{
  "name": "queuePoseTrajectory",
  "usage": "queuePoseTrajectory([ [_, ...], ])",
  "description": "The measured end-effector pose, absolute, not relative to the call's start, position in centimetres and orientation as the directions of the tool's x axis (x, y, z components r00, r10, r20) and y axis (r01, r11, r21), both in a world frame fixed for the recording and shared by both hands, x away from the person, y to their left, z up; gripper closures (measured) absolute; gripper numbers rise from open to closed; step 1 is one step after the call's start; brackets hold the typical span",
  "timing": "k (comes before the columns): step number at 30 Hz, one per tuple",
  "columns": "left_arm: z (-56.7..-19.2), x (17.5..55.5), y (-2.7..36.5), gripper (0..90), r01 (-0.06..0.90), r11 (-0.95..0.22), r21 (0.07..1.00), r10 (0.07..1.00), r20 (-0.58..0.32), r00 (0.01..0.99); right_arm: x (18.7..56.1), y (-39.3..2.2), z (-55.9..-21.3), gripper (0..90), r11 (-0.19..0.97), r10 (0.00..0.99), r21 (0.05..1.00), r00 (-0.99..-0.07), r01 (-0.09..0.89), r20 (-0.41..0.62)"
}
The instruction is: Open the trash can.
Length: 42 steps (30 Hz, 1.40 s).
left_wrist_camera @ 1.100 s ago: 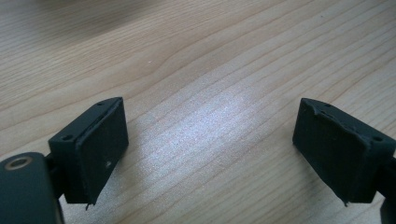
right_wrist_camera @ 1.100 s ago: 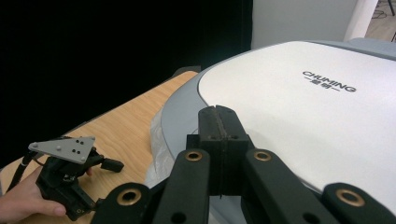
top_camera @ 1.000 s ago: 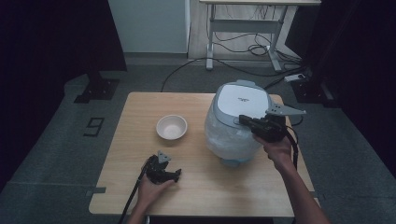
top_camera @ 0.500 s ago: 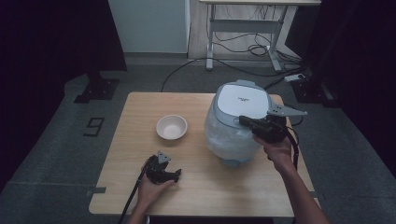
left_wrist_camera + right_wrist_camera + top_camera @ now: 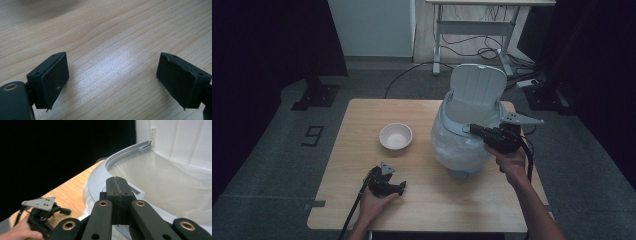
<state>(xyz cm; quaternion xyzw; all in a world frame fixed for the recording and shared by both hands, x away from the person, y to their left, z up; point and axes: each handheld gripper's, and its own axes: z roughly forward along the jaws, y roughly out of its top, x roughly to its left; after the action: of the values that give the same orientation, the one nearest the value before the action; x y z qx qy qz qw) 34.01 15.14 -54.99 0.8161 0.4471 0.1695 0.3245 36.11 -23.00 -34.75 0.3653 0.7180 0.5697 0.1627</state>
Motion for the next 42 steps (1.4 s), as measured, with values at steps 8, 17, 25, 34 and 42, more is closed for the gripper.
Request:
queuePoseTrajectory([
  [8,-55.0,34.0,15.1,10.2,0.62,-0.39,0.681,0.84,-0.013,0.543,34.0,-24.7,-35.0,68.5,0.06,0.735,0.958,-0.662,0.279,0.147],
  [17,-55.0,34.0,15.1,10.2,0.62,-0.39,0.681,0.84,-0.013,0.542,30.6,-28.7,-37.5,40.7,-0.025,0.808,0.965,-0.563,0.26,0.173],
  [25,-55.0,34.0,15.1,10.2,0.619,-0.389,0.682,0.84,-0.013,0.542,29.4,-31.5,-42.5,36.0,-0.044,0.845,0.949,-0.495,0.312,0.202],
  [34,-55.0,34.0,15.1,10.2,0.619,-0.388,0.683,0.84,-0.013,0.542,28.9,-33.4,-47.9,35.6,-0.029,0.868,0.906,-0.439,0.422,0.232],
  [42,-55.0,33.9,15.2,13.6,0.616,-0.383,0.688,0.843,-0.013,0.539,29.3,-33.7,-51.7,35.6,0.02,0.89,0.857,-0.401,0.516,0.22],
])
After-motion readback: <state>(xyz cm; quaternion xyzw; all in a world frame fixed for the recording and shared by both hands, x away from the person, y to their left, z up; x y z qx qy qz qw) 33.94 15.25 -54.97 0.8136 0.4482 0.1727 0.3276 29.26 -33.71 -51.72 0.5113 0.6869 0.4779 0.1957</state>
